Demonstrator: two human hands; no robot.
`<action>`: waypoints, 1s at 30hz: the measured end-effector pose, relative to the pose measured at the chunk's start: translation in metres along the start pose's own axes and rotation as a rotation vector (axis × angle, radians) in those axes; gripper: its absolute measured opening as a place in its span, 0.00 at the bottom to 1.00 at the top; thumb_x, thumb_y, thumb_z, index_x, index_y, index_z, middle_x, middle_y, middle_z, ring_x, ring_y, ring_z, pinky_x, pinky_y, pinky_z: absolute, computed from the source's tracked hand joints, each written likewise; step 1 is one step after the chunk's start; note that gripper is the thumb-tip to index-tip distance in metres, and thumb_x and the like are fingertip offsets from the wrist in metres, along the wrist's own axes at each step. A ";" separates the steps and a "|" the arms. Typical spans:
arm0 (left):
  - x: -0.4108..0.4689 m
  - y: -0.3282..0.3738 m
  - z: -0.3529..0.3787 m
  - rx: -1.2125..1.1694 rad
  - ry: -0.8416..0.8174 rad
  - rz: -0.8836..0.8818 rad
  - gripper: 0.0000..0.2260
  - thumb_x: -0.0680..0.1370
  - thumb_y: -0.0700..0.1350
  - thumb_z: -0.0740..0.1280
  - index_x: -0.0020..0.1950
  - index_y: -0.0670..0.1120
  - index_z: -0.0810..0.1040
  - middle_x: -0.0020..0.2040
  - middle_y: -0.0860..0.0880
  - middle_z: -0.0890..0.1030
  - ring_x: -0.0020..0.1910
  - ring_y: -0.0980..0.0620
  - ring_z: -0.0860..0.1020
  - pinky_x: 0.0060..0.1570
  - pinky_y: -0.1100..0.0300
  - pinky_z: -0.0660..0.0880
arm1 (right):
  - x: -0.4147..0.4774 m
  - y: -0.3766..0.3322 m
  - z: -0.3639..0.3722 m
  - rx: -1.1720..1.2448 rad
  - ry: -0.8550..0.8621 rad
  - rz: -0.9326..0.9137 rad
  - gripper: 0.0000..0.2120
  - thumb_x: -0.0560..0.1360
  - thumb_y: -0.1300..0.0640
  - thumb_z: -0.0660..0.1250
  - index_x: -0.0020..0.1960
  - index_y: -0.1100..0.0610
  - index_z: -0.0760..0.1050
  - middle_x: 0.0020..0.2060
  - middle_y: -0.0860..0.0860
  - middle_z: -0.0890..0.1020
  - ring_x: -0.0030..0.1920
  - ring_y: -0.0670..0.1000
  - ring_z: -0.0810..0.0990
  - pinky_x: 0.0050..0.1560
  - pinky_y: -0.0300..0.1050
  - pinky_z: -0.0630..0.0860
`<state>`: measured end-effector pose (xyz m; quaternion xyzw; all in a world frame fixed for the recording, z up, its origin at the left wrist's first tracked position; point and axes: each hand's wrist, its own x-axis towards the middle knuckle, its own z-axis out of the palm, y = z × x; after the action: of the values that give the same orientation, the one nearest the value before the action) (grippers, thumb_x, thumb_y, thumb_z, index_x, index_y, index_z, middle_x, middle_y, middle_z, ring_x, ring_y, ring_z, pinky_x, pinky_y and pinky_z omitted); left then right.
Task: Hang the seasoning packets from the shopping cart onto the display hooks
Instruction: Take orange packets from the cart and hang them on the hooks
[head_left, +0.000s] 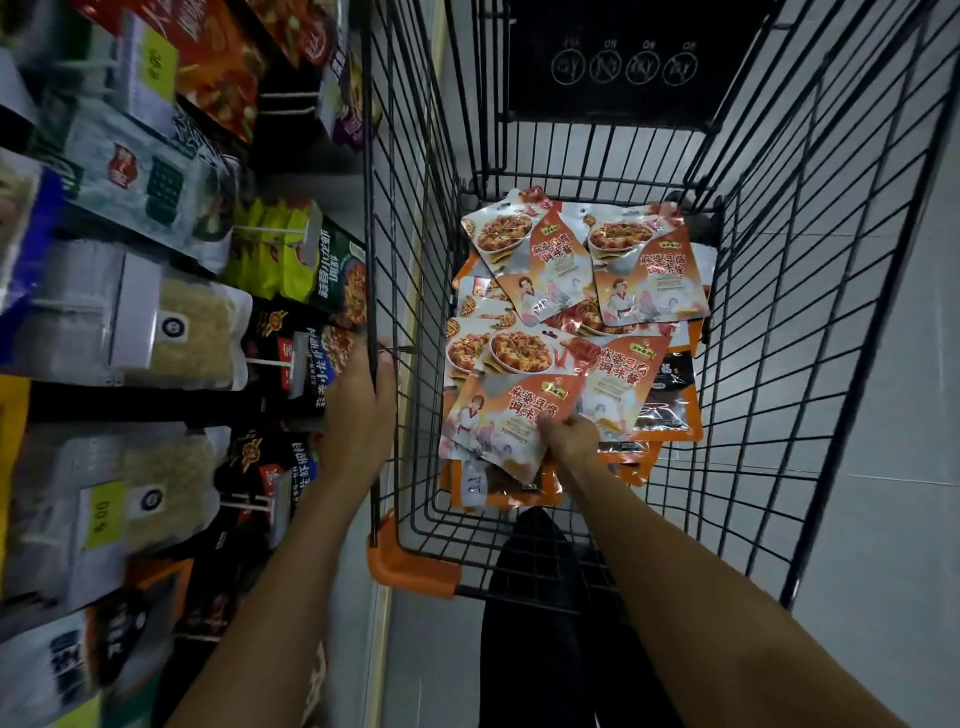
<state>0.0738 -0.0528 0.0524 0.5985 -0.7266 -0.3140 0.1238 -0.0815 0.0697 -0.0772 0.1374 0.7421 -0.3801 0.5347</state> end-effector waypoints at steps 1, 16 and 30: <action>0.000 -0.001 0.000 0.001 -0.004 -0.006 0.15 0.83 0.45 0.55 0.66 0.39 0.71 0.38 0.52 0.74 0.35 0.56 0.72 0.34 0.65 0.66 | -0.003 -0.002 0.001 0.017 -0.007 -0.024 0.08 0.79 0.61 0.63 0.55 0.66 0.74 0.56 0.66 0.79 0.56 0.66 0.80 0.57 0.61 0.78; -0.001 0.007 -0.013 -0.012 -0.084 -0.022 0.14 0.83 0.45 0.56 0.63 0.39 0.73 0.40 0.44 0.78 0.36 0.51 0.74 0.35 0.67 0.71 | -0.023 -0.038 -0.069 0.125 0.157 -0.193 0.07 0.79 0.67 0.59 0.52 0.62 0.75 0.49 0.60 0.81 0.52 0.63 0.81 0.51 0.59 0.80; 0.007 0.111 0.009 -0.650 -0.576 -0.326 0.25 0.67 0.59 0.73 0.56 0.43 0.79 0.49 0.41 0.84 0.47 0.45 0.80 0.55 0.45 0.76 | -0.119 -0.122 -0.091 0.326 -0.565 -0.238 0.11 0.78 0.65 0.60 0.59 0.62 0.73 0.52 0.59 0.81 0.54 0.60 0.81 0.53 0.55 0.81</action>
<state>-0.0207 -0.0466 0.1110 0.5235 -0.4915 -0.6944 0.0469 -0.1729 0.0764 0.0935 0.0229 0.5054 -0.5762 0.6419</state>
